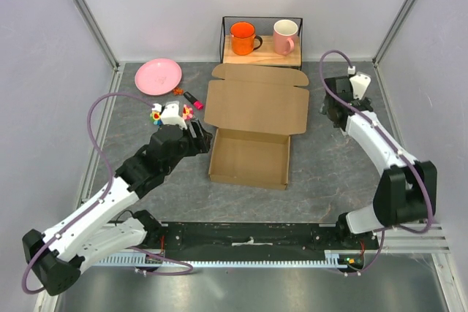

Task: Fold the paper box

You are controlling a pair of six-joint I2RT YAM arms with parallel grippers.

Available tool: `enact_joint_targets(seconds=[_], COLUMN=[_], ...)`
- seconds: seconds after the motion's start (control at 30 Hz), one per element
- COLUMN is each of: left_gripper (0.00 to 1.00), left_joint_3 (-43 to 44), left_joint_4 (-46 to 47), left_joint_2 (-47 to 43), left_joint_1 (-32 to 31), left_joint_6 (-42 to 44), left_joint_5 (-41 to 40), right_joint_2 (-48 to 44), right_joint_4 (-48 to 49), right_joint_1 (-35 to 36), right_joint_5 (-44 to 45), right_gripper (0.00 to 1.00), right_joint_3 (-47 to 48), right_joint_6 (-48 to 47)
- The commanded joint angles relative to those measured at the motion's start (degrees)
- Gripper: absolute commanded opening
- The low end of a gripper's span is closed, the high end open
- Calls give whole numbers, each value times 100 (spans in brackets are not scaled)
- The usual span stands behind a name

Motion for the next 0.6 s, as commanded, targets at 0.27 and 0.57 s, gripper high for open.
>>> enact_joint_targets(seconds=[0.27, 0.57], left_gripper=[77, 77], left_joint_3=[-684, -667], left_joint_4=[-181, -59], left_joint_2=[-939, -684], left_joint_1=[21, 21], left_joint_6=[-300, -160], left_joint_5=[443, 452], right_joint_2=[1904, 2766], right_joint_4=[966, 1001], right_joint_1=[-1188, -1355], right_joint_5=[-1022, -1137], right_gripper=[79, 79], right_joint_3=[618, 925], right_joint_6=[-1204, -1222])
